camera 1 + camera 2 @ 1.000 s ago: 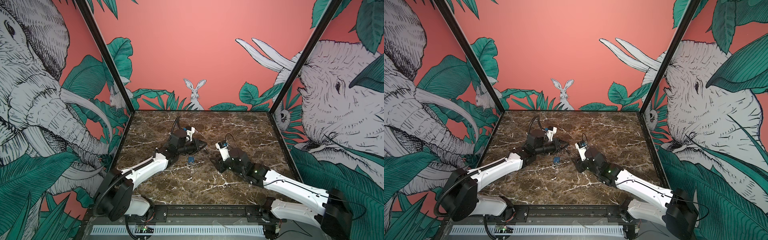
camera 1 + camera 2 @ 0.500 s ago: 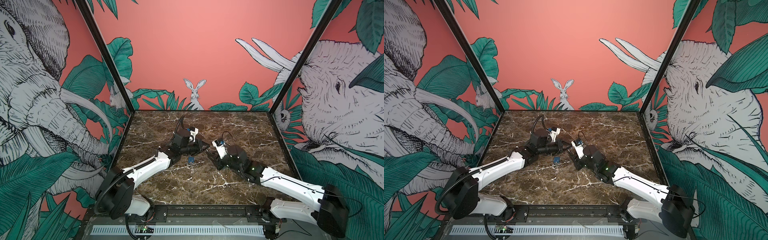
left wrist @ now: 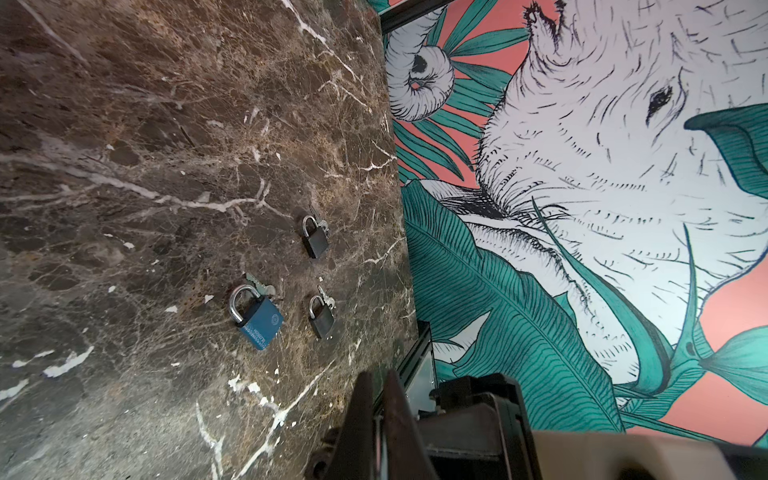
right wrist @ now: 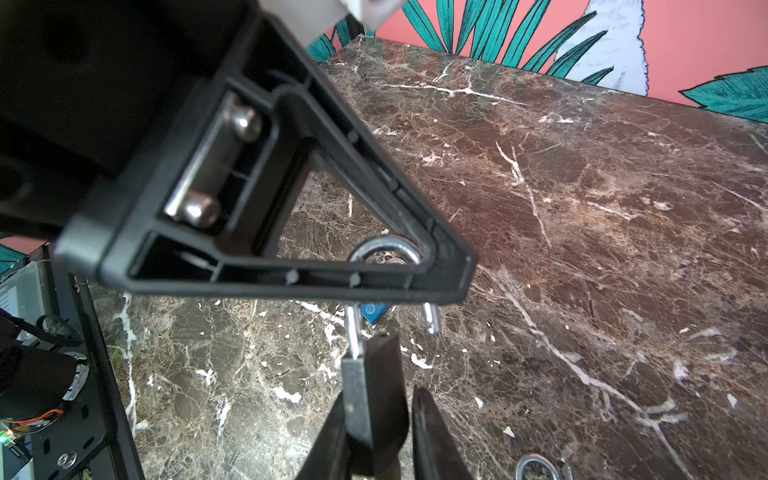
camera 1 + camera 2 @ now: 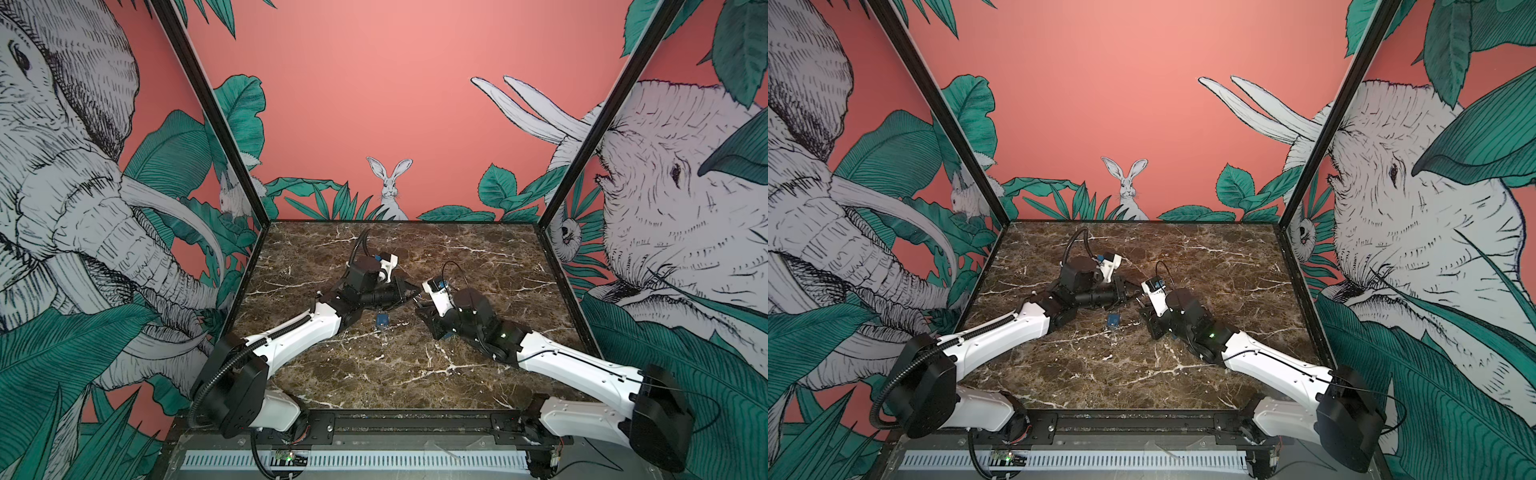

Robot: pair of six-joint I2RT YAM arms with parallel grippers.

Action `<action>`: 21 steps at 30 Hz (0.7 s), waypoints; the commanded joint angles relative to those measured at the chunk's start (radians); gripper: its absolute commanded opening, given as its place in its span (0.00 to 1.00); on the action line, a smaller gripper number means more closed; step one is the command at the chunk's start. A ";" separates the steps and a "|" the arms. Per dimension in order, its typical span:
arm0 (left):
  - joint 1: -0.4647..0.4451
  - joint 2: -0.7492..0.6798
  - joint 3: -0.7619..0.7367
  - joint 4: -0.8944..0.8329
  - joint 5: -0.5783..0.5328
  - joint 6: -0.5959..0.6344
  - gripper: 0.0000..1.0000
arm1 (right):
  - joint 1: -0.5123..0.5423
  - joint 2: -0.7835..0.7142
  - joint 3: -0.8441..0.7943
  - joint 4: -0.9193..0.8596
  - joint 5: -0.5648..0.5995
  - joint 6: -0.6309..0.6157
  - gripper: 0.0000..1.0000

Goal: Lock with the key

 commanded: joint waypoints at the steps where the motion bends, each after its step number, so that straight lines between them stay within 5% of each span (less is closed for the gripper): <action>1: -0.003 -0.001 0.029 0.018 0.020 -0.016 0.00 | -0.006 0.007 0.040 0.042 -0.014 -0.009 0.24; 7: -0.003 0.003 0.028 0.024 0.024 -0.017 0.00 | -0.008 0.015 0.050 0.040 -0.014 -0.010 0.21; 13: -0.003 -0.002 0.024 0.040 0.024 -0.031 0.00 | -0.009 0.022 0.053 0.031 -0.017 -0.010 0.00; 21: -0.003 -0.027 0.021 0.044 -0.002 -0.013 0.00 | -0.016 0.013 0.053 -0.004 -0.037 0.002 0.00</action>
